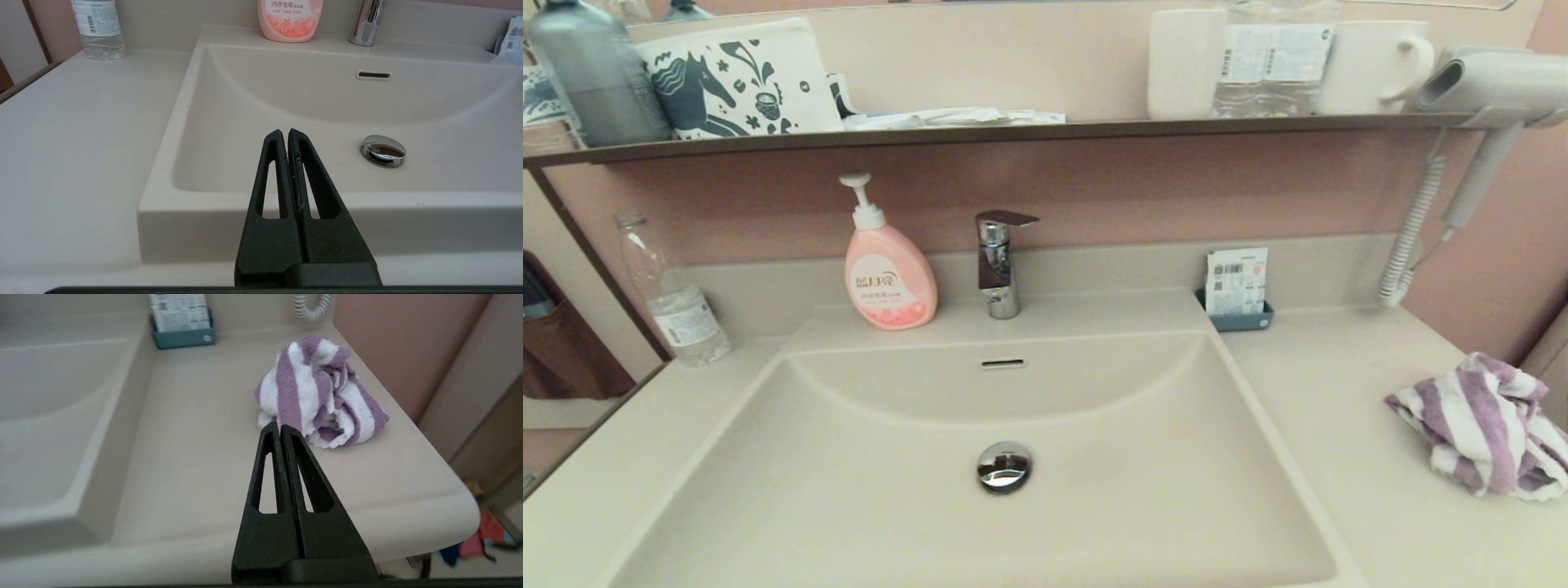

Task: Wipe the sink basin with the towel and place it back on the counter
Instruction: Pick up the cloth

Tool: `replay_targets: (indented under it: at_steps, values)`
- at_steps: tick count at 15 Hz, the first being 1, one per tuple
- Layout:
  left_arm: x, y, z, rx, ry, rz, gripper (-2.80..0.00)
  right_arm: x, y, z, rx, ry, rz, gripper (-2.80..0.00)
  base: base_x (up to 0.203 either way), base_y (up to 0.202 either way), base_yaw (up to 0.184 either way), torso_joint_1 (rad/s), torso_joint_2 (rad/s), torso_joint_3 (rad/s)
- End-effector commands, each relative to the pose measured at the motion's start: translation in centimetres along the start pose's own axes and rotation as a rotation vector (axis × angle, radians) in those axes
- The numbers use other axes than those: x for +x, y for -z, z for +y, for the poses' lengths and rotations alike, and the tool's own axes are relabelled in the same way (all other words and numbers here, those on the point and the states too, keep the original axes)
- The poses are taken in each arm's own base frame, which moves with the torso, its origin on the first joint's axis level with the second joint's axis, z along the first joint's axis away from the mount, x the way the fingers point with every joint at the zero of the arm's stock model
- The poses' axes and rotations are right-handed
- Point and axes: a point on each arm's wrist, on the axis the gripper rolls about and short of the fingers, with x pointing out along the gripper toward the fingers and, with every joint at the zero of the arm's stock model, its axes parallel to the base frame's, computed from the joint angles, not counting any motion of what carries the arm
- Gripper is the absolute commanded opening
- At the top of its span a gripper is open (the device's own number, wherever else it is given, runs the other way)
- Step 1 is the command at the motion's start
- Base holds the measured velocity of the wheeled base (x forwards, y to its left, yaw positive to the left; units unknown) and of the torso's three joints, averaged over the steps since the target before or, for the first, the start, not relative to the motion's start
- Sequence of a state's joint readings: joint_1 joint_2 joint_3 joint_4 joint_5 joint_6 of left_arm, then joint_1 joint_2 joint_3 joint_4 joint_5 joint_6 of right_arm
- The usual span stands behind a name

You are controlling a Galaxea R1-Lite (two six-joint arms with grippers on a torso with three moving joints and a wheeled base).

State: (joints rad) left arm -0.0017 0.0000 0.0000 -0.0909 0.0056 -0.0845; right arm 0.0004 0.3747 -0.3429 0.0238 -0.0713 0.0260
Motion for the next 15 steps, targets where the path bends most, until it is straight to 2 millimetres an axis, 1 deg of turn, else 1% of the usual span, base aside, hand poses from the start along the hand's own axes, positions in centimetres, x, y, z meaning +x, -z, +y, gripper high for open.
replay_targets:
  at_steps: [1, 2, 3, 4, 5, 7, 8, 9, 10, 13, 14, 15]
  values:
    - [0.0, 0.0, 0.0, -0.001, -0.001, 0.0, -2.8, 3.8, -2.2, 0.3, 0.007, 0.021, 0.147, -2.8, 0.0, 0.0, 0.0, 0.0, 0.0, 0.0]
    - [0.0, 0.0, 0.0, -0.001, -0.001, 0.0, -2.8, 5.6, -4.0, 0.4, 0.028, 0.041, 0.173, -2.8, 0.0, 0.0, 0.0, 0.0, 0.0, 0.0]
    - [0.0, 0.0, 0.0, -0.001, -0.001, 0.0, -2.8, 7.9, -5.7, 0.5, 0.044, 0.066, 0.208, -2.8, 0.0, 0.0, 0.0, 0.0, 0.0, 0.0]
    - [0.0, 0.0, 0.0, 0.0, -0.001, 0.0, -2.8, 9.8, -7.0, 0.5, 0.055, 0.091, 0.238, -2.8, 0.0, 0.0, 0.0, 0.0, 0.0, 0.0]
    - [0.0, 0.0, 0.0, -0.001, -0.001, 0.0, -2.8, 12.2, -8.0, 0.4, 0.064, 0.122, 0.299, -2.8, 0.0, 0.0, 0.0, 0.0, 0.0, 0.0]
    - [0.0, 0.0, 0.0, 0.0, -0.001, 0.0, -2.8, 16.8, -8.9, -0.4, 0.087, 0.218, 0.471, -2.8, 0.0, 0.0, 0.0, 0.0, 0.0, 0.0]
    - [0.0, 0.0, 0.0, 0.0, -0.001, 0.0, -2.8, 18.8, -9.4, -1.0, 0.106, 0.275, 0.556, -2.8, 0.0, 0.0, 0.0, 0.0, 0.0, 0.0]
    - [0.0, 0.0, 0.0, -0.001, -0.001, 0.0, -2.8, 20.0, -9.6, -1.7, 0.123, 0.331, 0.652, -2.8, 0.0, 0.0, 0.0, 0.0, 0.0, 0.0]
    - [0.0, 0.0, 0.0, -0.001, -0.001, 0.0, -2.8, 20.8, -9.5, -2.2, 0.134, 0.374, 0.734, -2.8, 0.0, 0.0, 0.0, 0.0, 0.0, 0.0]
    - [0.0, 0.0, 0.0, -0.001, -0.001, 0.0, -2.8, 22.3, -7.7, -2.8, 0.131, 0.409, 0.874, -2.8, 0.0, 0.0, 0.0, 0.0, 0.0, 0.0]
    - [0.0, 0.0, 0.0, -0.001, -0.001, 0.0, -2.8, 22.9, -7.3, -3.2, 0.107, 0.412, 0.895, 0.0, 0.0, 0.0, 0.0, 0.0, 0.0, 0.0]
    - [0.0, 0.0, 0.0, -0.001, -0.001, 0.0, -2.8, 23.6, -7.5, -3.5, 0.109, 0.4, 0.86, 0.0, 0.0, 0.0, 0.0, 0.0, 0.0, 0.0]
